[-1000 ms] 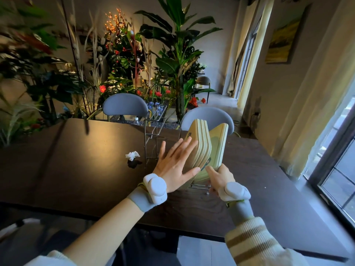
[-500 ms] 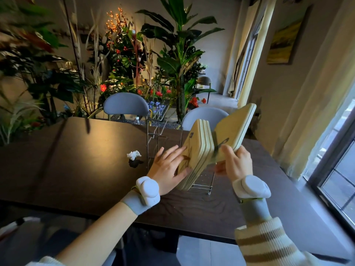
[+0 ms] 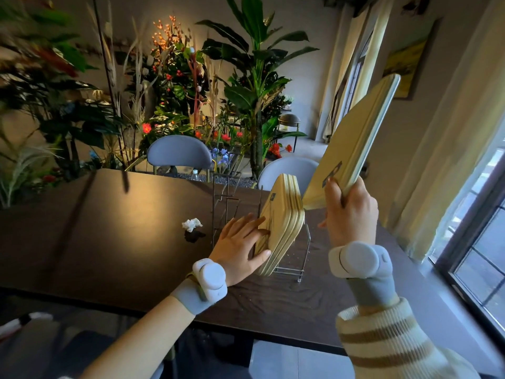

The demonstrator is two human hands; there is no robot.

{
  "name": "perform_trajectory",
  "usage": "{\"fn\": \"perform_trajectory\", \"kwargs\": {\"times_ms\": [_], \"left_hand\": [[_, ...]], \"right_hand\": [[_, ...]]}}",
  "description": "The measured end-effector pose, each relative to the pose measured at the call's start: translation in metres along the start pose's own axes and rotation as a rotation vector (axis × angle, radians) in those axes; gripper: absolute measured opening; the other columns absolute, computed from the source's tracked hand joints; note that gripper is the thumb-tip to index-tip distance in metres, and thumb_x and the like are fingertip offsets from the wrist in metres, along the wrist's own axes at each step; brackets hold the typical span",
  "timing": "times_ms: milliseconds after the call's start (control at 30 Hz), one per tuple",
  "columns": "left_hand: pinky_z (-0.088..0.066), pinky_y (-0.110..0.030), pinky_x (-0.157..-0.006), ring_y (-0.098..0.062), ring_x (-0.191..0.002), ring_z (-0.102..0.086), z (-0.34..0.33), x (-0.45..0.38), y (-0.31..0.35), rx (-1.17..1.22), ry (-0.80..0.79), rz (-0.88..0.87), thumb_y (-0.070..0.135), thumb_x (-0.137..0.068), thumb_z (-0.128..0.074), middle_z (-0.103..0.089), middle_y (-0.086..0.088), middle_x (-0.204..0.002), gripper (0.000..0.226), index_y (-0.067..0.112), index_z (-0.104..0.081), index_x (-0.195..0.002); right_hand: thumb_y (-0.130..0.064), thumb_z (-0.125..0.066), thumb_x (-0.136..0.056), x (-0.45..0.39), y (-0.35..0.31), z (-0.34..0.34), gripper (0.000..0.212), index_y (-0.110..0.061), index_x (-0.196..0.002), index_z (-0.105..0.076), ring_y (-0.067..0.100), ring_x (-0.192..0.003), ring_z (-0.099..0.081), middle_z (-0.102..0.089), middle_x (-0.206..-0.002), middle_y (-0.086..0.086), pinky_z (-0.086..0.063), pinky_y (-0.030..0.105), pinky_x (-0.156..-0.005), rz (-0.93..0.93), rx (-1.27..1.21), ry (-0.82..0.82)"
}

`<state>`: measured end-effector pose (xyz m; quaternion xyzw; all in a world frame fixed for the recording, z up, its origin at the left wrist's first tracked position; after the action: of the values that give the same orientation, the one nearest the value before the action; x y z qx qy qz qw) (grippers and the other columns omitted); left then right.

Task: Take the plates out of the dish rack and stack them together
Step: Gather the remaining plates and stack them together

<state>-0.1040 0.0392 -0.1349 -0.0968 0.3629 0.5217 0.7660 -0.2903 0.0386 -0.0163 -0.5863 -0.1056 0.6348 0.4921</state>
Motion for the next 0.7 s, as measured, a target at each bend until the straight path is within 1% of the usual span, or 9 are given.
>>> {"fn": "perform_trajectory", "kwargs": {"times_ms": [67, 133, 200, 267, 367, 500, 567, 633, 700], "left_hand": [[-0.024, -0.050, -0.108, -0.022, -0.132, -0.032, -0.001, 0.000, 0.000, -0.010, 0.017, 0.002, 0.050, -0.080, -0.042, -0.054, -0.001, -0.132, 0.046, 0.021, -0.056, -0.113], [-0.025, -0.052, -0.107, -0.018, -0.130, -0.026, -0.005, 0.002, -0.001, -0.024, 0.005, -0.006, 0.049, -0.078, -0.042, -0.056, -0.003, -0.130, 0.048, 0.019, -0.056, -0.113], [-0.024, -0.053, -0.107, -0.017, -0.129, -0.023, -0.008, 0.005, -0.002, -0.048, -0.011, -0.025, 0.048, -0.077, -0.043, -0.056, -0.007, -0.130, 0.052, 0.015, -0.054, -0.116], [-0.023, -0.052, -0.108, -0.017, -0.130, -0.020, -0.011, 0.010, -0.004, -0.057, -0.031, -0.024, 0.048, -0.077, -0.043, -0.052, -0.006, -0.134, 0.054, 0.015, -0.052, -0.119], [-0.021, -0.047, -0.111, -0.013, -0.134, -0.014, -0.013, 0.014, -0.006, -0.021, -0.062, 0.008, 0.049, -0.077, -0.041, -0.040, -0.001, -0.144, 0.061, 0.016, -0.044, -0.128], [-0.010, -0.028, -0.112, -0.005, -0.135, -0.008, -0.009, 0.012, 0.000, 0.243, -0.067, 0.156, 0.050, -0.077, -0.047, -0.024, 0.009, -0.146, 0.073, 0.016, -0.028, -0.138], [-0.007, -0.023, -0.109, -0.004, -0.135, -0.007, -0.007, 0.011, 0.003, 0.343, -0.071, 0.233, 0.045, -0.078, -0.052, -0.023, 0.006, -0.146, 0.074, 0.017, -0.024, -0.140], [-0.009, -0.025, -0.110, -0.010, -0.138, -0.010, -0.008, 0.012, 0.002, 0.371, -0.067, 0.258, 0.044, -0.078, -0.054, -0.024, 0.001, -0.149, 0.073, 0.020, -0.024, -0.140], [-0.013, -0.027, -0.111, -0.014, -0.138, -0.016, -0.011, 0.015, 0.001, 0.371, -0.063, 0.288, 0.044, -0.077, -0.053, -0.027, -0.002, -0.149, 0.070, 0.018, -0.030, -0.137]], "right_hand": [[-0.044, -0.036, -0.075, -0.002, -0.006, 0.002, 0.031, -0.014, -0.073, -0.043, 0.041, -0.054, -0.061, -0.061, -0.060, 0.023, -0.053, 0.043, -0.060, 0.035, -0.039, 0.037], [-0.037, -0.042, -0.080, -0.001, -0.014, 0.005, 0.022, -0.021, -0.065, -0.039, 0.023, -0.040, -0.059, -0.058, -0.054, 0.017, -0.051, 0.032, -0.046, 0.040, -0.117, 0.077], [-0.030, -0.046, -0.082, 0.002, -0.022, 0.005, 0.023, -0.026, -0.062, -0.038, 0.017, -0.033, -0.056, -0.053, -0.048, 0.009, -0.046, 0.031, -0.036, 0.053, -0.205, 0.103], [-0.025, -0.049, -0.083, 0.006, -0.026, 0.003, 0.022, -0.027, -0.063, -0.041, 0.017, -0.031, -0.053, -0.050, -0.048, 0.006, -0.045, 0.033, -0.033, 0.059, -0.287, 0.096], [-0.020, -0.050, -0.086, 0.009, -0.025, -0.005, 0.020, -0.021, -0.067, -0.046, 0.016, -0.028, -0.049, -0.050, -0.045, 0.010, -0.043, 0.031, -0.028, 0.025, -0.415, 0.005], [-0.016, -0.050, -0.091, 0.015, -0.015, -0.019, 0.022, -0.016, -0.070, -0.047, 0.017, -0.026, -0.046, -0.049, -0.044, 0.014, -0.039, 0.024, -0.027, -0.020, -0.431, -0.117], [-0.015, -0.048, -0.092, 0.019, -0.008, -0.026, 0.022, -0.012, -0.070, -0.047, 0.018, -0.024, -0.045, -0.049, -0.043, 0.014, -0.037, 0.023, -0.026, -0.051, -0.436, -0.164], [-0.016, -0.048, -0.092, 0.021, -0.002, -0.030, 0.022, -0.007, -0.072, -0.047, 0.018, -0.023, -0.044, -0.050, -0.040, 0.014, -0.035, 0.021, -0.026, -0.089, -0.441, -0.200], [-0.017, -0.048, -0.092, 0.022, 0.003, -0.030, 0.023, -0.008, -0.071, -0.047, 0.019, -0.022, -0.043, -0.049, -0.034, 0.005, -0.034, 0.021, -0.026, -0.126, -0.449, -0.206]]}}
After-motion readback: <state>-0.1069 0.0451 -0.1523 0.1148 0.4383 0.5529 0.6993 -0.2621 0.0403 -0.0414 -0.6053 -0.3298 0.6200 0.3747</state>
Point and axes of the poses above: each hand's wrist, its own x-axis away from the middle knuckle, its own z-axis out of the back of the hand, y = z × x, the point moved 3 cm from there along -x, towards the middle knuckle
